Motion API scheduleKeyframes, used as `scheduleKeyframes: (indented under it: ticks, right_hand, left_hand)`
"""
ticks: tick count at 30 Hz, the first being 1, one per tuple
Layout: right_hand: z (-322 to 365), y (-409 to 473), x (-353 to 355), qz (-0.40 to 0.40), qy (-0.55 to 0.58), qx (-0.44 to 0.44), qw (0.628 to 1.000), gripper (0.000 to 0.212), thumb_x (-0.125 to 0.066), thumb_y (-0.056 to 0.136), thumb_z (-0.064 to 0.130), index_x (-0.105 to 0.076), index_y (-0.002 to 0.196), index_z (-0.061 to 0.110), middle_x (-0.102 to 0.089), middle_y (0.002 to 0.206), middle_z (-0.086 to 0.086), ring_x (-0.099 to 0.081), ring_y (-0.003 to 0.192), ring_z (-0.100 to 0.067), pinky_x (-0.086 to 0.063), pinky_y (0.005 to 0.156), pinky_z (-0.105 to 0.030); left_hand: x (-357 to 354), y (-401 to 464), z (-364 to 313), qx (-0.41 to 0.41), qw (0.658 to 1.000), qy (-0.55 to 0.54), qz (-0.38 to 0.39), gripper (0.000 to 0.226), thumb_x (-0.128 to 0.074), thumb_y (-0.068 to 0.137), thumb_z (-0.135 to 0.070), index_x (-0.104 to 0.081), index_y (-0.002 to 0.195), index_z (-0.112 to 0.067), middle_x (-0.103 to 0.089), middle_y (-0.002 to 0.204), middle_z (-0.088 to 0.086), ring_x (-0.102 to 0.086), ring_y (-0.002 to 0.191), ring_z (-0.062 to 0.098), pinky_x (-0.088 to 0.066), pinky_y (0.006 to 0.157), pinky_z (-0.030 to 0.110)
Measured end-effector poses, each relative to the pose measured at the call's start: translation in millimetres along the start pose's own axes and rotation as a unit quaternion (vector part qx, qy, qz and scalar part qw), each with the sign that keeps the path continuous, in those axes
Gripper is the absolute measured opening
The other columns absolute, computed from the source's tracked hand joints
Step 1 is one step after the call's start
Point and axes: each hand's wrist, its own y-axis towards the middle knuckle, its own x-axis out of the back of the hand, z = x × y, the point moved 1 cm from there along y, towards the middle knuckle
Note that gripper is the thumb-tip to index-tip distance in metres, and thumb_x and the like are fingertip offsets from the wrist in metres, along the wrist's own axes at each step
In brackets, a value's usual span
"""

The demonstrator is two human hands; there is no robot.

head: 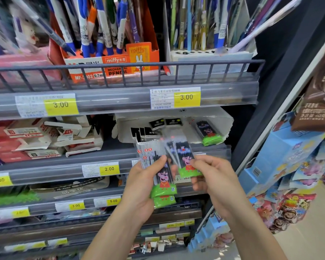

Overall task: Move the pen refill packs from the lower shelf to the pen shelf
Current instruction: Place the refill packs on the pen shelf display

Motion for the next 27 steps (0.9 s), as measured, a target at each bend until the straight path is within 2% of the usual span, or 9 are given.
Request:
scheduleKeyframes:
  ticks: [2, 4, 6, 9, 12, 14, 16, 22, 27]
  right_hand:
    - [6.0, 17.8, 2.8, -0.071, -0.015, 0.024, 0.997, 0.013, -0.066, 0.096, 0.014, -0.079, 0.091, 0.014, -0.074, 0.073, -0.004, -0.059, 0.051, -0.015, -0.056, 0.054, -0.032]
    - [13.2, 36.7, 4.4, -0.139, -0.090, 0.048, 0.985, 0.009, -0.066, 0.095, 0.017, -0.075, 0.093, 0.017, -0.073, 0.064, 0.000, -0.064, 0.048, -0.012, -0.060, 0.061, -0.039]
    - [21.1, 51.8, 2.8, -0.166, -0.209, 0.083, 0.960, 0.019, -0.064, 0.094, 0.025, -0.072, 0.080, 0.015, -0.070, 0.057, -0.001, -0.067, 0.049, -0.014, -0.057, 0.060, -0.032]
    - [31.2, 64.3, -0.8, -0.175, -0.374, 0.123, 0.902, 0.029, -0.060, 0.094, 0.031, -0.070, 0.077, 0.010, -0.068, 0.065, -0.011, -0.062, 0.071, -0.034, -0.049, 0.066, -0.034]
    - [36.6, 66.1, -3.6, -0.178, -0.512, 0.158, 0.825, 0.027, -0.054, 0.098, 0.033, -0.074, 0.107, 0.016, -0.068, 0.091, -0.016, -0.058, 0.089, -0.040, -0.045, 0.074, -0.040]
    - [38.7, 66.6, -2.0, -0.199, -0.588, 0.167, 0.766, 0.031, -0.051, 0.101, 0.037, -0.072, 0.113, 0.017, -0.069, 0.102, -0.019, -0.062, 0.095, -0.044, -0.040, 0.069, -0.039]
    - [39.2, 66.9, -0.3, -0.208, -0.622, 0.176, 0.734, 0.032, -0.048, 0.102, 0.038, -0.072, 0.112, 0.019, -0.069, 0.104, -0.017, -0.063, 0.095, -0.043, -0.037, 0.067, -0.037]
    - [38.7, 69.7, -1.5, -0.200, -0.664, 0.181, 0.697, 0.032, -0.046, 0.102, 0.035, -0.074, 0.106, 0.021, -0.070, 0.098, -0.015, -0.065, 0.089, -0.040, -0.038, 0.063, -0.035]
    - [39.9, 63.5, -10.5, -0.154, -0.610, 0.263, 0.732, 0.032, -0.053, 0.097, 0.046, -0.077, 0.106, 0.028, -0.074, 0.093, -0.013, -0.068, 0.086, -0.040, -0.045, 0.064, -0.036]
  left_hand:
    - [-0.5, 1.5, -0.8, 0.003, 1.000, -0.020, -0.017, 0.036, -0.079, 0.088, -0.016, -0.072, 0.121, -0.002, -0.079, 0.107, 0.025, -0.080, 0.081, 0.027, -0.064, 0.065, 0.037]
    - [0.4, 2.9, -0.4, 0.006, 0.999, -0.025, -0.029, 0.037, -0.079, 0.089, -0.015, -0.070, 0.123, -0.002, -0.079, 0.110, 0.026, -0.080, 0.081, 0.027, -0.064, 0.064, 0.036]
    - [1.3, 3.7, 0.5, 0.008, 0.999, -0.025, -0.031, 0.038, -0.078, 0.090, -0.015, -0.069, 0.125, -0.002, -0.079, 0.110, 0.025, -0.081, 0.084, 0.027, -0.065, 0.066, 0.037]
    - [2.0, 4.5, 1.9, 0.012, 0.999, -0.019, -0.029, 0.037, -0.077, 0.092, -0.015, -0.070, 0.125, -0.001, -0.080, 0.108, 0.024, -0.081, 0.088, 0.028, -0.066, 0.069, 0.036]
    - [3.3, 5.3, 3.0, 0.017, 0.999, -0.018, -0.025, 0.034, -0.077, 0.093, -0.016, -0.070, 0.123, 0.000, -0.080, 0.107, 0.024, -0.081, 0.088, 0.028, -0.066, 0.070, 0.036]
    - [4.0, 5.2, 3.2, 0.018, 0.999, -0.016, -0.022, 0.032, -0.077, 0.093, -0.015, -0.071, 0.120, 0.000, -0.080, 0.105, 0.024, -0.081, 0.086, 0.027, -0.066, 0.069, 0.035]
    - [4.0, 5.0, 3.4, 0.018, 0.999, -0.013, -0.025, 0.030, -0.076, 0.093, -0.015, -0.072, 0.119, 0.000, -0.080, 0.106, 0.024, -0.081, 0.084, 0.026, -0.066, 0.067, 0.033]
    - [2.0, 3.9, 3.9, 0.018, 0.999, -0.016, -0.027, 0.034, -0.075, 0.094, -0.012, -0.069, 0.124, 0.002, -0.077, 0.114, 0.027, -0.081, 0.081, 0.026, -0.065, 0.065, 0.032]
    - [1.2, 3.8, 4.0, 0.020, 0.999, -0.015, -0.031, 0.034, -0.074, 0.094, -0.012, -0.068, 0.124, 0.003, -0.077, 0.114, 0.027, -0.081, 0.081, 0.026, -0.064, 0.064, 0.031]
